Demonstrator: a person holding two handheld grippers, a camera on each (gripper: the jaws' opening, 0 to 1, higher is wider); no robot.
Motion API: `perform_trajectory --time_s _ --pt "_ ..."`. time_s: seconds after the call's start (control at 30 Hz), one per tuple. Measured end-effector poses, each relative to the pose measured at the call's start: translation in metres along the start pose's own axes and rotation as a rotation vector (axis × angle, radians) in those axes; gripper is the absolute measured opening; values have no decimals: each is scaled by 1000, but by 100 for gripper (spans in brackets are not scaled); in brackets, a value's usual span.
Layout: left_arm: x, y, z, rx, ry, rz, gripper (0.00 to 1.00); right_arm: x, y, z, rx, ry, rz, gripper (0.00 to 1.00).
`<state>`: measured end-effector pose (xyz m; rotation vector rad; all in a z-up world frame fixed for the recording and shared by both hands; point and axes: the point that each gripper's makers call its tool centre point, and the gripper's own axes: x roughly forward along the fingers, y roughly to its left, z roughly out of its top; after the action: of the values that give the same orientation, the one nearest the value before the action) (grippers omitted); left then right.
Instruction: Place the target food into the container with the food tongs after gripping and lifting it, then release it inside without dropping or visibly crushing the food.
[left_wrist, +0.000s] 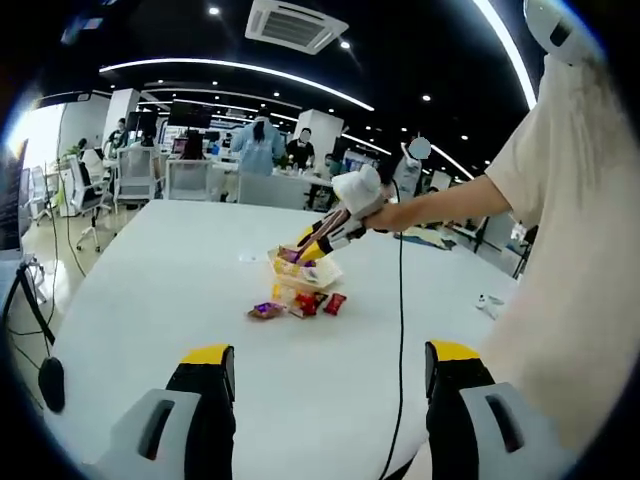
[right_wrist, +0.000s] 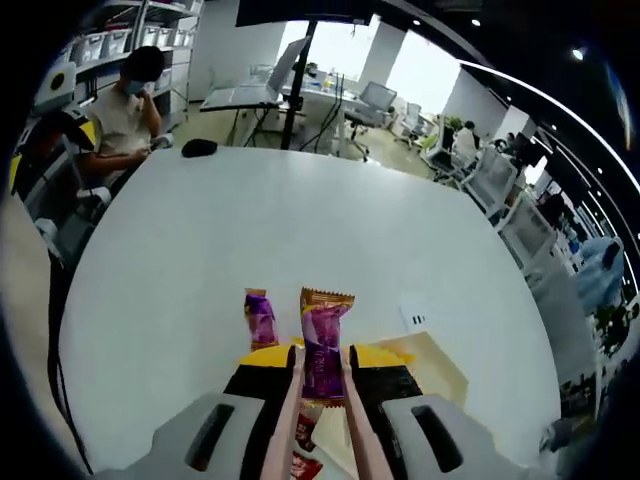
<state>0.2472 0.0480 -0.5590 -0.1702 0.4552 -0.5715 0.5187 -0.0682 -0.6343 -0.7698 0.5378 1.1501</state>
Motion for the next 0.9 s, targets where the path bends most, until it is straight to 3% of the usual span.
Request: perform_trajectory --time_s 0.43,0.9 --pt "4 0 2 4 6 -7 78 -8 -32 -12 28 13 -54 21" --pt "10 1 4 5 10 -13 78 -12 -49 -21 19 33 -74 21"
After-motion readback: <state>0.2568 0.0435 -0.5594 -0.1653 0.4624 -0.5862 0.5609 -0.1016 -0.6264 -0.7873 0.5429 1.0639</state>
